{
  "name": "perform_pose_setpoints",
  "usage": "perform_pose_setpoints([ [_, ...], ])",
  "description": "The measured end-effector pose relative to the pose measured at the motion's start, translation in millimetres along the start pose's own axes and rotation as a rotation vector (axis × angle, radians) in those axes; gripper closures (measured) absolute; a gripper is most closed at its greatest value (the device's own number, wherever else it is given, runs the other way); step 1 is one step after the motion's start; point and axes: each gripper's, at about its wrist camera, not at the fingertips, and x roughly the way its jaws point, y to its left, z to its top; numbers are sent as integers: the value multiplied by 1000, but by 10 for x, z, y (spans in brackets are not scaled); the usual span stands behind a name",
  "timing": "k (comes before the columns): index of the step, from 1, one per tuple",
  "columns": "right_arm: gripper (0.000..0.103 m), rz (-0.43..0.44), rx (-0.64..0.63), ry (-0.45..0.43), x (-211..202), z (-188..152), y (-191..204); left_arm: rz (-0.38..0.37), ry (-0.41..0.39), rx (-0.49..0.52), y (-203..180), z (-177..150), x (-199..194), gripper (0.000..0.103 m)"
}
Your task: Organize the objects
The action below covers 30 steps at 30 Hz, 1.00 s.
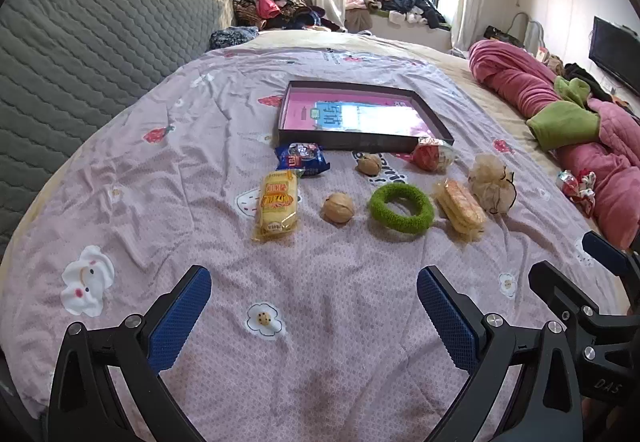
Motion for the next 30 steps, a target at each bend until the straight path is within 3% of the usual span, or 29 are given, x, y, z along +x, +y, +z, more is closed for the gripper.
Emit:
perform_pose_setpoints([
  [19,1,-8,-37,-50,-116,214,80,17,-70,-30,115,249,-191,0],
  [30,1,-14,-23,-58,13,403,28,10,-55,-39,269,481,70,0],
])
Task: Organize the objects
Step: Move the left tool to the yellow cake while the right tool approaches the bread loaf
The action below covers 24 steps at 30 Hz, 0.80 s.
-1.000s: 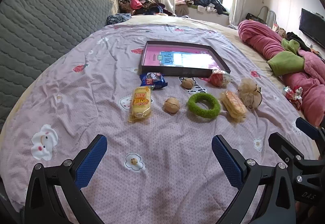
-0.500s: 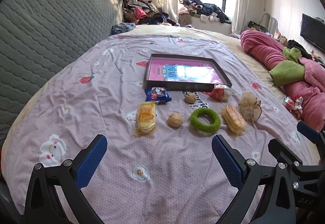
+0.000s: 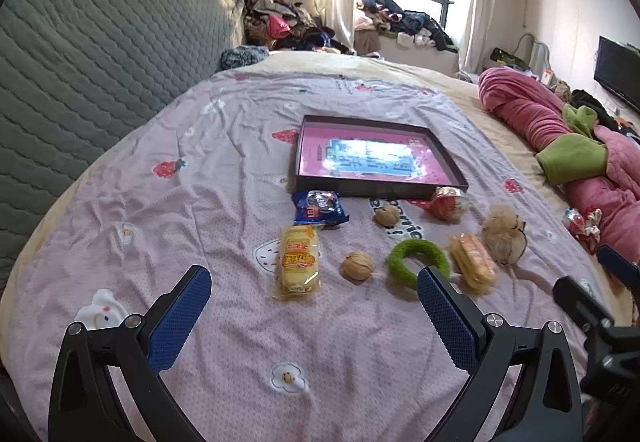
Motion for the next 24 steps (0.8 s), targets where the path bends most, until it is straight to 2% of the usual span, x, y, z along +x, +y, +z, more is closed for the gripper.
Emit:
perform_pose_setpoints([
  [14,1,-9,24,106,641,97,-107,8,80,16,121,33,654,0],
  [24,1,-89,10,217,1132,15,-139,19,190,0,233,103,1285,0],
])
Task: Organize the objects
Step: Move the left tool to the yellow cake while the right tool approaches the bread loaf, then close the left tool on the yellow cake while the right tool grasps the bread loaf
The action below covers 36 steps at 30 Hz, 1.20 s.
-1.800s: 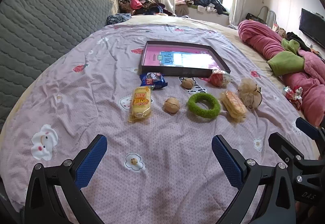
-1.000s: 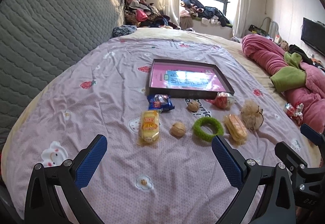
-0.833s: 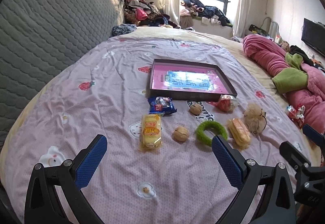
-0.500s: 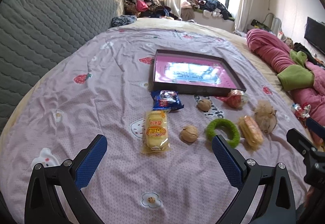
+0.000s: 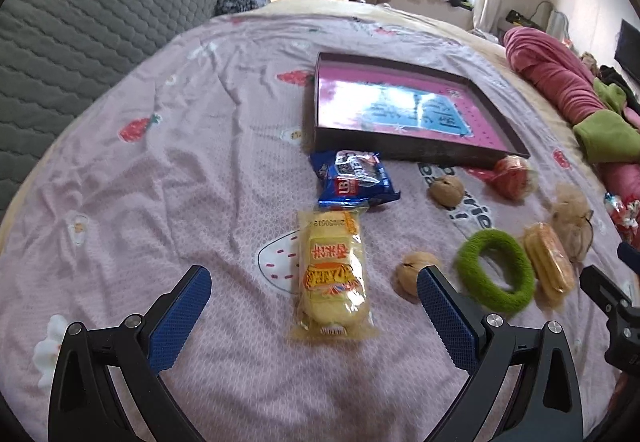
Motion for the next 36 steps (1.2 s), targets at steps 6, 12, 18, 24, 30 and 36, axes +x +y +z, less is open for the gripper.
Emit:
perform_pose_setpoints([
  [6,4,-38,-8,39,203,15,4,1,44,-14,52,46,253,1],
  [12,17,-48,7,100,458,15,21,-14,72,-29,80,83,425,2],
  [18,19,-64,22,144,633,9,22,-11,101,-17,55,104,550,12],
  [24,27,-61,23,165,755,3,41,-13,119,-7,21,73,606,32],
  [30,48,-35,33,171,796,-3,45,-76,125,-28,-4,71,583,60],
  [36,62,7,45,158,732,-31,27,-100,119,-36,-25,43,564,63],
])
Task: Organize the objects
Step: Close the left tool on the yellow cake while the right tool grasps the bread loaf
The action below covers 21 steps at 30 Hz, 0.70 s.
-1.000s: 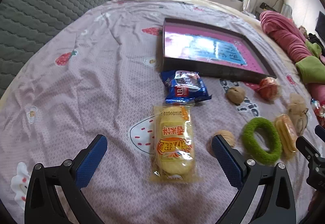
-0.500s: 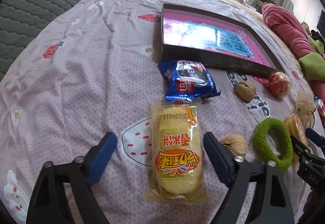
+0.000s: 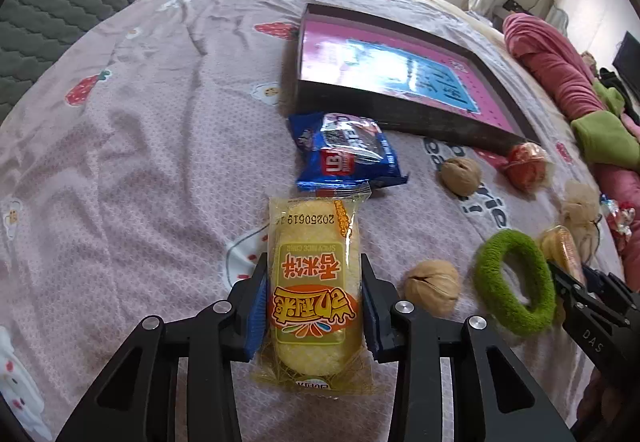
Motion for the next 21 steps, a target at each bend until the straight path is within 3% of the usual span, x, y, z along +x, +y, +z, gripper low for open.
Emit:
perform_pose_setpoints([
  [8,63,88,65,-22,-193,-124,-116,8,-8,-1,-23,-54,-62,64],
  [21,63,99,48,-70,-470,-140,-68,11,-46,18,-39,-158,-371,64],
])
